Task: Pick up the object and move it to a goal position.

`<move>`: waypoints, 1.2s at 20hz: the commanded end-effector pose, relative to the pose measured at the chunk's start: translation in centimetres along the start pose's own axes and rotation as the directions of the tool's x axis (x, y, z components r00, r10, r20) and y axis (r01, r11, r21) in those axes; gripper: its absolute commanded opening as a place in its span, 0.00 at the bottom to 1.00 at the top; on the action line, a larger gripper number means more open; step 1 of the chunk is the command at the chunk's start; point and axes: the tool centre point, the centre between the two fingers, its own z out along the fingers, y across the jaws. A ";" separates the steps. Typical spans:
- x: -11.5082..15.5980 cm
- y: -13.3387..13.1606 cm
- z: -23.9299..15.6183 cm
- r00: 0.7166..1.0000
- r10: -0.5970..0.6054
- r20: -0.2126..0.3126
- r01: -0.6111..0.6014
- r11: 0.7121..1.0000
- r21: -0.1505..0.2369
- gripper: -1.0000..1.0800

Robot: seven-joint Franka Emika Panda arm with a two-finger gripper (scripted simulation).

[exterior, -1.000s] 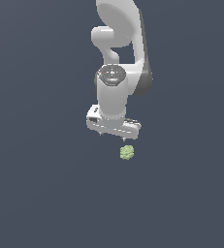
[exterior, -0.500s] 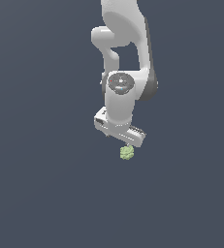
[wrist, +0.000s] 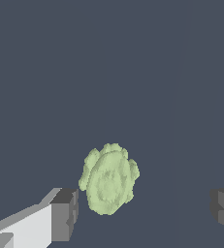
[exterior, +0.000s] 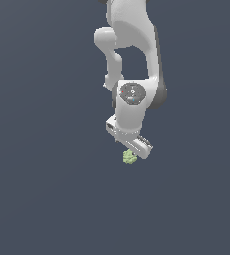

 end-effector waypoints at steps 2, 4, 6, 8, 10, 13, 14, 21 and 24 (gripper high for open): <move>-0.4 -0.7 0.7 0.997 0.082 -0.002 -0.082 0.997 0.000 0.96; -0.6 -1.0 1.0 0.993 0.122 -0.004 -0.122 0.993 0.000 0.96; -0.8 -1.3 1.3 0.988 0.157 -0.005 -0.157 0.988 0.000 0.96; -0.9 -1.6 1.6 0.982 0.187 -0.006 -0.187 0.982 0.001 0.96; -1.1 -1.8 1.8 0.977 0.213 -0.007 -0.213 0.977 0.001 0.96; -1.2 -2.1 2.0 0.970 0.242 -0.008 -0.242 0.970 0.001 0.96; -1.3 -2.1 2.1 0.968 0.250 -0.008 -0.250 0.968 0.001 0.96; -1.4 -2.3 2.3 0.964 0.266 -0.009 -0.266 0.964 0.001 0.96; -1.4 -2.3 2.6 0.964 0.266 -0.009 -0.266 0.964 0.001 0.96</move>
